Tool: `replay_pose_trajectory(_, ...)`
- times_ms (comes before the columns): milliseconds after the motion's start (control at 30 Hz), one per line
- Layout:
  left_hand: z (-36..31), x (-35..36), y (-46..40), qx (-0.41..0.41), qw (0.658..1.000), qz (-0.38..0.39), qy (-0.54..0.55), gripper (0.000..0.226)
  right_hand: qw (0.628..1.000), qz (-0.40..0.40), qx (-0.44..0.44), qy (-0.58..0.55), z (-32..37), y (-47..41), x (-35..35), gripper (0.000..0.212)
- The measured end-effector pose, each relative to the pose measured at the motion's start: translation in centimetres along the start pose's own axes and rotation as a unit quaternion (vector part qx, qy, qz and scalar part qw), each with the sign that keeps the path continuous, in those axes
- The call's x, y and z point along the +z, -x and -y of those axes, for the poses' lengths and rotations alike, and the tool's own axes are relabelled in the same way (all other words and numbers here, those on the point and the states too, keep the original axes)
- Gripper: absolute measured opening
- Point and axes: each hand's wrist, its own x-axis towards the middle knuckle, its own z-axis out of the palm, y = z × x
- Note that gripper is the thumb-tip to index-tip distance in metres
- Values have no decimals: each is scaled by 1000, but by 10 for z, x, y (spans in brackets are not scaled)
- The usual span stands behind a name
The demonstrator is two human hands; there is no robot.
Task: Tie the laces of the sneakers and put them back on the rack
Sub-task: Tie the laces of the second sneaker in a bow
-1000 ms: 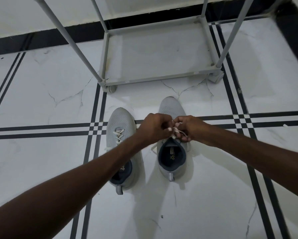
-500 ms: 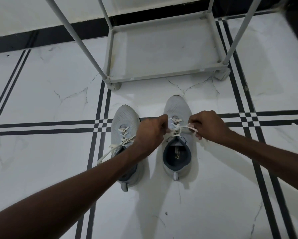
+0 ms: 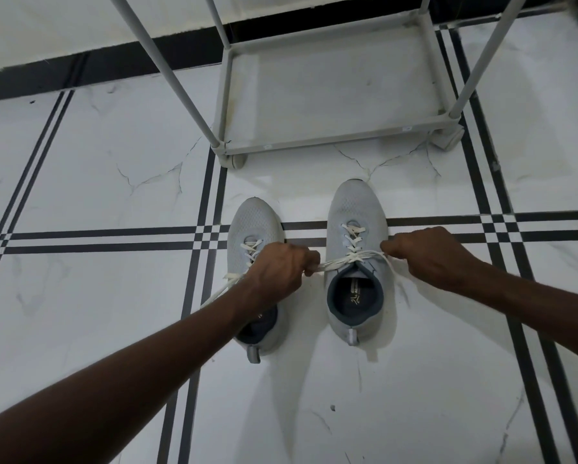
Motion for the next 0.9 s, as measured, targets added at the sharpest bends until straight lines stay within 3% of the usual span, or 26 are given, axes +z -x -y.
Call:
replay_pose_trajectory(167, 4, -5, 9, -5, 1000, 8, 23, 25, 999, -22, -27, 22, 0, 3, 5, 37)
replay_pose_trajectory(367, -4, 1, 26, 11, 999, 27, 33, 23, 998, -5, -29, 53, 1, 14, 12, 8)
replay_pose_trajectory(533, 3, 3, 23, 0, 999, 15, 42, 23, 999, 4, -27, 37, 3, 13, 9, 15)
replay_pose_trajectory(633, -6, -1, 19, -54, 993, -53, 89, 17, 999, -3, 33, 20, 12, 12, 4, 23)
replay_pose_trajectory(700, -20, -2, 15, -67, 988, -89, 105, 35, 997, -52, 63, -11, 17, 9, -4, 31)
replay_pose_trajectory(800, -45, -2, 5, -52, 994, -51, 76, 54, 994, -80, 25, -63, 33, 0, -18, 54)
replay_pose_trajectory(900, -59, 2, -2, -36, 998, -11, 57, 40, 993, -90, -40, -62, 48, -8, -18, 35)
